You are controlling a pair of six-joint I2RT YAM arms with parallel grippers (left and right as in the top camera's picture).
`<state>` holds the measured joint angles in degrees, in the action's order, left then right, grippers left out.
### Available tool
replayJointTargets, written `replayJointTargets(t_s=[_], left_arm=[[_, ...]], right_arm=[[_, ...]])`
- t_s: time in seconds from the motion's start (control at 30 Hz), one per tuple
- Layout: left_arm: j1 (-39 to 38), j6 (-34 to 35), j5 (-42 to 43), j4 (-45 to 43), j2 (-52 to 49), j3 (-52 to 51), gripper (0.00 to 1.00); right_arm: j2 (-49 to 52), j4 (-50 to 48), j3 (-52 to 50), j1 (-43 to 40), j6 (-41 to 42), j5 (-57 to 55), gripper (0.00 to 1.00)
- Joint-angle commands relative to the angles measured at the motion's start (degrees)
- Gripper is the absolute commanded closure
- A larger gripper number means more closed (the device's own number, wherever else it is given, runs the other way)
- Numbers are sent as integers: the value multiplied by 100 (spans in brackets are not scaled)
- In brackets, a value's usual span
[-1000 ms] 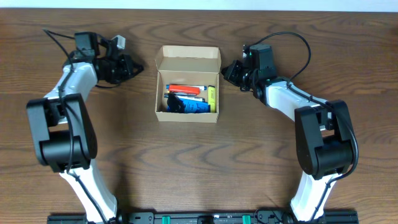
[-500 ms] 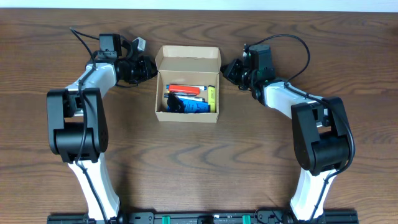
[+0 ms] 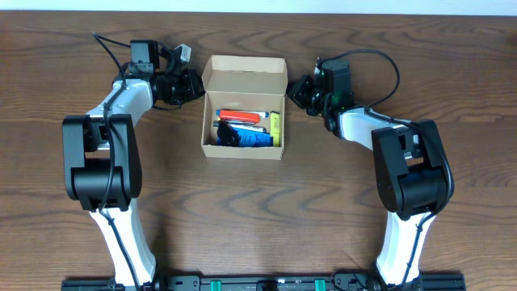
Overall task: Pack container
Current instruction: 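Lift the lid flap with both grippers and fold it over the box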
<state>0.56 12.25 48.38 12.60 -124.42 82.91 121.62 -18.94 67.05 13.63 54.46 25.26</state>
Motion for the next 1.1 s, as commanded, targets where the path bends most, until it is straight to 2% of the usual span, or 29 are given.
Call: replayJointTargets(t_s=[0.0,0.5,0.83,0.97,1.07], left_arm=[[-26,57,350,-79,-76,155,94],[114,-352,807,-81,278,249,95],[243,-704,1172,-20,1040,249,95],[243,-975,1169,225,1425,249,94],[243,-1447,1113,802,1674,249,94]], right_arm=[[39,-146,0,-44,61,205,99],[20,-1366,0,-50,-850,1582,98],[-52,-2304,0,-125,-914,2640,99],[-118,-2393,0,-157,-914,2990,99],[-197,-2380,0,-160,-914,3353,98]])
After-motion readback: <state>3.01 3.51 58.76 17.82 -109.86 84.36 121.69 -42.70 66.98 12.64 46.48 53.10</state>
